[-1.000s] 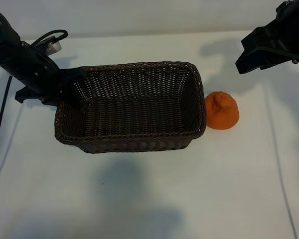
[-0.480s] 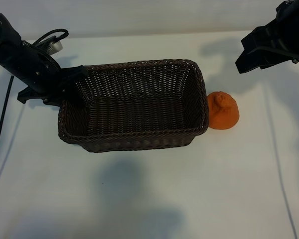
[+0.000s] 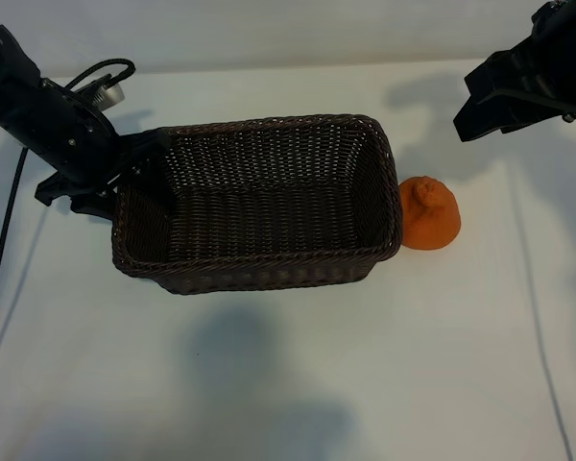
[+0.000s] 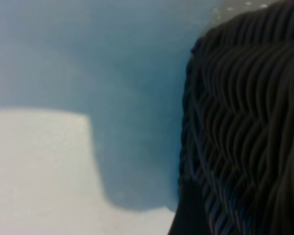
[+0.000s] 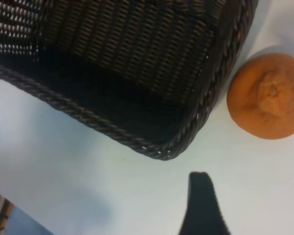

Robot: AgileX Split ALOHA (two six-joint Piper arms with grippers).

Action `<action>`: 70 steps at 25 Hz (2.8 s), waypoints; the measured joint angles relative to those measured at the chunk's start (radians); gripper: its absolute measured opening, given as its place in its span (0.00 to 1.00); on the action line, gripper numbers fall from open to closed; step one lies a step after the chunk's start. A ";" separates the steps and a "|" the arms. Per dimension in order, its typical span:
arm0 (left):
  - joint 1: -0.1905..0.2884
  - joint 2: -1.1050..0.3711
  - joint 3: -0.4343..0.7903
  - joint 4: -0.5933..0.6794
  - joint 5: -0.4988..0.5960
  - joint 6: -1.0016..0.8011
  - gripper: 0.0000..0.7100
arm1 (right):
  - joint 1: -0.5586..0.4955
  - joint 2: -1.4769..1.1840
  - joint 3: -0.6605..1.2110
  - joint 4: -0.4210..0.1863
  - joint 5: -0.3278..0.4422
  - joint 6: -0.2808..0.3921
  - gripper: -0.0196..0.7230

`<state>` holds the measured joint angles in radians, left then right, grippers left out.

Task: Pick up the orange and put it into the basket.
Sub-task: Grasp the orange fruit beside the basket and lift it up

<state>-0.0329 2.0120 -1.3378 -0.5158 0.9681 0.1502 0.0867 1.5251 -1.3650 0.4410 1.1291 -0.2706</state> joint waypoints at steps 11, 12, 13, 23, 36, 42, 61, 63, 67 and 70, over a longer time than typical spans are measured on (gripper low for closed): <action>0.000 -0.055 -0.003 0.079 0.104 -0.040 0.80 | 0.000 0.000 0.000 0.000 0.000 0.000 0.64; 0.000 -0.075 -0.003 0.086 0.111 -0.045 0.80 | 0.000 0.000 0.000 0.000 0.000 0.000 0.64; 0.000 -0.099 -0.003 0.091 0.125 -0.052 0.80 | 0.000 0.000 0.000 0.000 0.000 0.000 0.64; 0.001 -0.387 -0.003 0.212 0.207 -0.073 0.80 | 0.000 0.000 0.000 0.018 -0.001 0.000 0.64; 0.113 -0.537 0.011 0.153 0.208 -0.048 0.80 | 0.000 0.000 0.000 0.018 -0.002 0.000 0.64; 0.114 -0.661 0.176 0.081 0.208 0.025 0.80 | 0.000 0.000 0.000 0.018 -0.002 0.000 0.64; 0.114 -0.716 0.435 -0.182 0.092 0.153 0.80 | 0.000 0.000 0.000 0.018 0.002 -0.001 0.64; 0.114 -0.716 0.435 -0.183 0.092 0.157 0.80 | 0.000 0.000 0.000 0.018 0.002 -0.001 0.64; 0.114 -0.716 0.435 -0.183 0.092 0.162 0.80 | 0.000 0.000 0.000 0.018 -0.001 -0.008 0.64; 0.114 -0.716 0.435 -0.183 0.092 0.172 0.80 | 0.000 0.001 0.000 -0.003 -0.013 -0.034 0.64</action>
<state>0.0810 1.2962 -0.9032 -0.6991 1.0604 0.3222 0.0867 1.5260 -1.3650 0.4383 1.1165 -0.3047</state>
